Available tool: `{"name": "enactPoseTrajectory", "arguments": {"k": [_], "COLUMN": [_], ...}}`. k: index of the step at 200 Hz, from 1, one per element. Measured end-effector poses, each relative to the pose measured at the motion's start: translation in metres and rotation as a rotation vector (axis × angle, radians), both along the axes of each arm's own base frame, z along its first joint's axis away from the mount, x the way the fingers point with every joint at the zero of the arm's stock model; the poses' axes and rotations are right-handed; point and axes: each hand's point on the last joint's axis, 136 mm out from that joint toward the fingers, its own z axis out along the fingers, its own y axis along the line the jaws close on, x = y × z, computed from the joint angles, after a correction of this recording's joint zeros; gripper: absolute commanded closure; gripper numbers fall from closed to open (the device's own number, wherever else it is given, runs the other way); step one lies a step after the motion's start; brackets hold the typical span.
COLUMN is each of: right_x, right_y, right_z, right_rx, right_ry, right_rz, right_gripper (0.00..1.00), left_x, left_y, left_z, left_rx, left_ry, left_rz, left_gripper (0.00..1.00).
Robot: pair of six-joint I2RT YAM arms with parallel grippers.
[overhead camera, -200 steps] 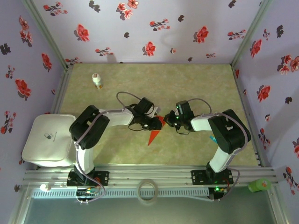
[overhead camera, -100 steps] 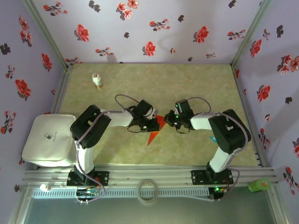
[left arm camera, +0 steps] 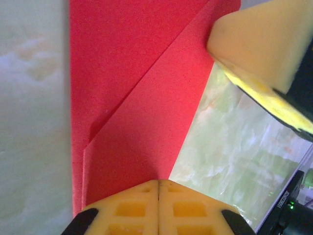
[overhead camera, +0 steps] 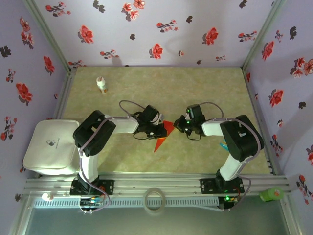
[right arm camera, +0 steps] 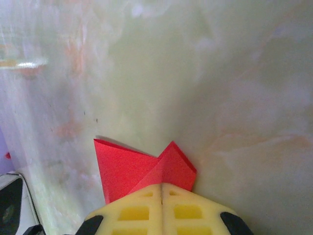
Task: Fold a paper plane with a square sheet of paper (pick it up from the middle)
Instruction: Fold the wing for the fifth time at the center of the table.
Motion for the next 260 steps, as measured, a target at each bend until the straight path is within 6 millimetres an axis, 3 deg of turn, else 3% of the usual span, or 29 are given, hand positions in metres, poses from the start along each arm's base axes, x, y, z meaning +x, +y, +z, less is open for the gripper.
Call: {"name": "enactPoseTrajectory", "arguments": {"k": [35,54,85,105,133,157,173,191,214,260], "right_x": [0.013,0.018,0.022,0.017,-0.003,-0.024,-0.035,-0.042,-0.046,-0.047], "right_y": [-0.027,-0.036,-0.032,-0.028,-0.019,-0.011,-0.001,0.011,0.021,0.022], "right_z": [0.002,0.013,0.048,0.058,0.044,0.029,0.025,0.027,0.024,0.016], "right_rx": [-0.046,-0.064,-0.031,-0.016,-0.014,-0.010,-0.009,0.001,0.005,-0.010], "right_ry": [-0.014,-0.051,-0.154,-0.184,-0.147,-0.095,-0.076,-0.081,-0.077,-0.059], "right_rz": [-0.060,-0.076,-0.067,-0.054,-0.024,-0.003,0.021,0.049,0.068,0.060], "right_gripper": [0.99,0.97,0.94,0.93,0.91,0.89,0.88,0.88,0.87,0.86], "left_x": [0.001,0.001,0.000,0.001,0.007,0.016,0.027,0.037,0.036,0.018], "left_y": [0.000,0.000,0.003,0.005,0.000,0.003,0.014,0.035,0.058,0.061], "left_z": [0.000,0.000,0.001,0.005,0.034,0.075,0.087,0.078,0.055,0.031], "left_rx": [-0.005,-0.011,-0.014,-0.022,-0.082,-0.133,-0.146,-0.127,-0.063,-0.030], "left_ry": [0.012,0.020,0.038,0.048,-0.018,-0.140,-0.176,-0.165,-0.104,-0.020], "left_rz": [0.021,0.037,0.077,0.115,0.114,0.086,0.101,0.132,0.152,0.082], "left_gripper": [0.93,0.93,0.92,0.82,0.63,0.65,0.67,0.73,0.80,0.82]}}
